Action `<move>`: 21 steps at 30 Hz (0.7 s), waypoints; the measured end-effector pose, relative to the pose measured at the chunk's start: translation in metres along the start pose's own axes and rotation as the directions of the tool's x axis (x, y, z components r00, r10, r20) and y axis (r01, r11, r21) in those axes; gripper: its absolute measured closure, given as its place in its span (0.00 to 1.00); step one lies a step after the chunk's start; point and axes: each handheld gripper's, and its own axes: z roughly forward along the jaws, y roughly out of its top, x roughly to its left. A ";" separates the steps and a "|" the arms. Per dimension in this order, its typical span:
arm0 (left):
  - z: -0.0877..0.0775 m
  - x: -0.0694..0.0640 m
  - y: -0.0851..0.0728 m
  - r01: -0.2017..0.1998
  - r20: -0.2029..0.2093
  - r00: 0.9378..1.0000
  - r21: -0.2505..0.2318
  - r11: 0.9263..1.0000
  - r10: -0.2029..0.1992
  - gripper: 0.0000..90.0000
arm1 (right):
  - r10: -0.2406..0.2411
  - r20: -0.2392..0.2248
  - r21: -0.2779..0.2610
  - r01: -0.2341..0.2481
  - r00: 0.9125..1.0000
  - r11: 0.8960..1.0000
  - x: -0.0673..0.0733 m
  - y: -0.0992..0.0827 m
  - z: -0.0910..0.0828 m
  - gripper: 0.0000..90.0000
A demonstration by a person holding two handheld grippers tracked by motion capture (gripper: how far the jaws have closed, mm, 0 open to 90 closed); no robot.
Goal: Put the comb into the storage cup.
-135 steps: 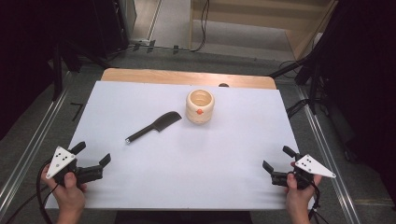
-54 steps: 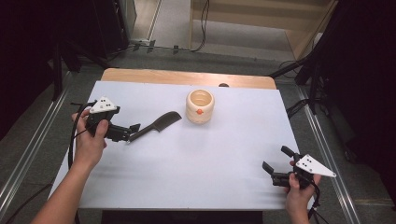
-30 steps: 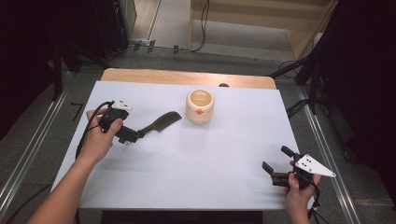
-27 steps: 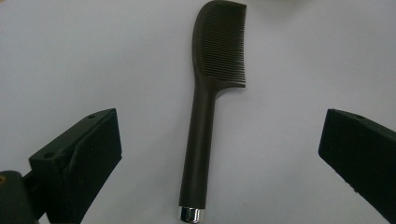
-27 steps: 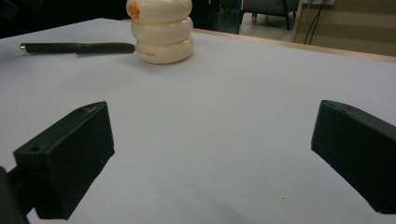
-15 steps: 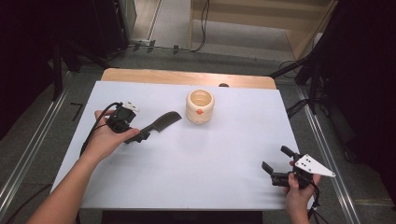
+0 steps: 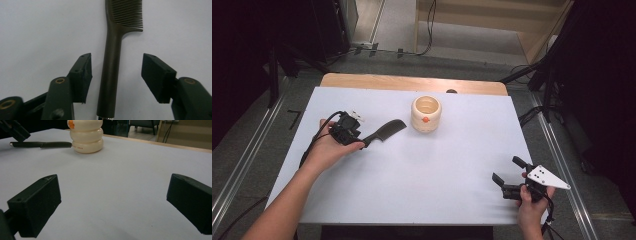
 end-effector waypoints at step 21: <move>0.022 -0.002 0.002 -0.024 -0.051 0.998 0.059 0.998 0.027 0.73 | -0.004 0.005 0.000 0.004 1.000 1.000 0.000 0.000 0.000 0.00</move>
